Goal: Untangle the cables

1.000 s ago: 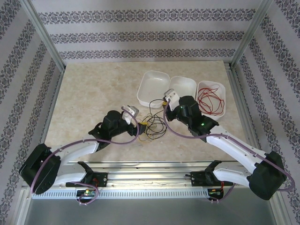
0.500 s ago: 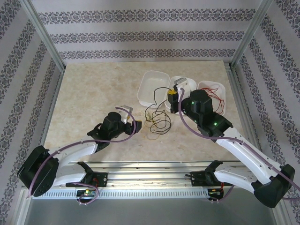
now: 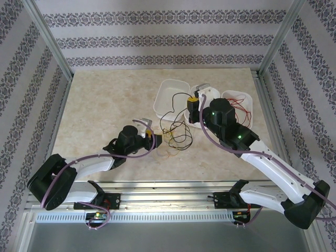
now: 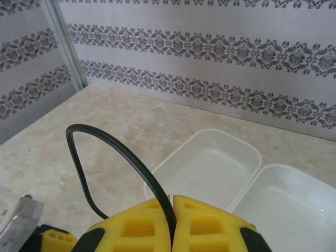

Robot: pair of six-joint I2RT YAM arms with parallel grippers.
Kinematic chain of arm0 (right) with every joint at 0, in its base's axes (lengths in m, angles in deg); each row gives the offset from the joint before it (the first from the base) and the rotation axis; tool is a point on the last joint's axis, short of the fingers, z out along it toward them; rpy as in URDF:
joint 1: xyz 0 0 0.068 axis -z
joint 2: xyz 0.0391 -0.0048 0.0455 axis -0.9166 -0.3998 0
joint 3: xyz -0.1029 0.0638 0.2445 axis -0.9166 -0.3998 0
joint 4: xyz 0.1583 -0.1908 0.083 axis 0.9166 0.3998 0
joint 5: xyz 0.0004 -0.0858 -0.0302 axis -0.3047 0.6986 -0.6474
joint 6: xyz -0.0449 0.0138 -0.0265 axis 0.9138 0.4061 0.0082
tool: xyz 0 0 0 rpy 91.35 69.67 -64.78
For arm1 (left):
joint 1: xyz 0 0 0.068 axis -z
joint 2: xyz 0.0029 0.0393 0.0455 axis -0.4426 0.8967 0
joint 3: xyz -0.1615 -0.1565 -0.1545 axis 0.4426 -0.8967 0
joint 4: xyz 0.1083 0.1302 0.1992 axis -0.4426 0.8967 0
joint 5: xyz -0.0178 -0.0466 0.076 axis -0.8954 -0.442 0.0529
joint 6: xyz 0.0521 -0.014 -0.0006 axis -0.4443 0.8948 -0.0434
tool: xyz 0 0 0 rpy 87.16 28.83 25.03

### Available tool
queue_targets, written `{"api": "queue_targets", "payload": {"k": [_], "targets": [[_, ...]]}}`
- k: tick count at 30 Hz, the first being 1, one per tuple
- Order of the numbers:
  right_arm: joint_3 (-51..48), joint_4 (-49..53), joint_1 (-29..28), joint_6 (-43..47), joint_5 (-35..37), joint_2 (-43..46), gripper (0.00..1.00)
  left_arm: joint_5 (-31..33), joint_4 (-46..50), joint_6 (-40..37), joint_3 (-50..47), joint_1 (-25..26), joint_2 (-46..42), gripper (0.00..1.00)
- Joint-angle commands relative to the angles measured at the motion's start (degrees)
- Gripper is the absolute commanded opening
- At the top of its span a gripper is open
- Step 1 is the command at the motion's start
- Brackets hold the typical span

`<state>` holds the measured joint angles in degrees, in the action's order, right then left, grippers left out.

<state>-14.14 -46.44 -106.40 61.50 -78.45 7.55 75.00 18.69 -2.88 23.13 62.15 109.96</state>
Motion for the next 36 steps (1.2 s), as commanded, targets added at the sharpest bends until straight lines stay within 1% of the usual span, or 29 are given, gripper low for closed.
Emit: {"api": "queue_targets", "payload": {"k": [1, 3, 5, 8, 10, 12, 15, 19, 21, 23, 24, 25, 28, 29, 31, 33, 36], "targets": [[2.5, 0.4, -0.7, -2.3, 3.9, -0.6, 0.0, -0.9, -5.1, -2.7, -2.1, -0.5, -3.1, 0.6], [3.1, 0.7, -0.6, -3.1, 3.8, -1.1, 0.0, -3.6, -6.1, -5.8, -2.8, -0.5, -4.3, 0.65], [3.7, 1.1, -0.7, -3.6, 3.3, -1.5, 0.0, -5.8, -6.2, -9.6, -2.3, -0.2, -3.9, 0.66], [4.5, 1.1, -0.7, -4.3, 2.3, -2.2, 0.0, -4.1, -7.0, -16.1, -0.7, 1.1, -1.1, 0.66], [4.9, 1.1, -0.9, -4.9, 1.7, -2.5, 0.0, -2.8, -11.1, -18.1, -0.3, 1.4, 1.9, 0.68], [5.2, 1.2, -1.0, -5.6, 1.1, -2.6, 0.0, -1.4, -19.0, -18.7, -0.8, 1.5, 5.9, 0.69], [5.4, 1.3, -1.2, -7.2, 0.5, -2.4, 0.0, -1.3, -28.6, -19.0, -0.2, 1.6, 12.8, 0.69], [6.4, 1.9, -1.5, -8.8, -0.8, -2.2, 0.0, -4.3, -33.6, -17.7, 3.9, 1.8, 20.4, 0.68], [6.8, 2.4, -1.8, -9.3, -0.8, -2.2, 0.0, -4.6, -36.0, -17.3, 5.2, 2.2, 22.8, 0.67], [6.9, 2.6, -2.0, -10.2, -1.0, -2.2, 0.0, -4.8, -36.3, -17.1, 6.5, 2.6, 24.1, 0.65], [6.8, 2.6, -2.1, -10.6, -1.5, -2.2, 0.0, -5.2, -36.0, -17.1, 7.1, 2.7, 24.6, 0.61], [6.8, 2.7, -2.1, -10.9, -1.8, -2.2, 0.0, -5.5, -35.4, -17.2, 7.7, 2.9, 24.8, 0.55], [7.3, 2.6, -2.2, -11.3, -2.2, -2.0, 0.0, -5.4, -33.9, -17.1, 7.7, 2.9, 24.9, 0.27], [7.5, 2.6, -2.3, -11.1, -2.0, -1.8, 0.0, -5.1, -33.9, -17.0, 7.4, 3.0, 24.8, 0.22], [8.6, 2.6, -2.3, -10.2, -1.8, -1.3, 0.0, -4.4, -33.3, -16.9, 6.3, 3.0, 24.6, 0.16], [10.2, 2.9, -2.2, -9.0, -1.8, -0.7, 0.0, -4.0, -32.7, -16.8, 5.4, 3.0, 24.5, 0.15], [12.8, 3.7, -2.3, -7.4, -1.7, -0.1, 0.0, -3.4, -32.7, -16.0, 3.6, 3.0, 24.7, 0.16]]}}
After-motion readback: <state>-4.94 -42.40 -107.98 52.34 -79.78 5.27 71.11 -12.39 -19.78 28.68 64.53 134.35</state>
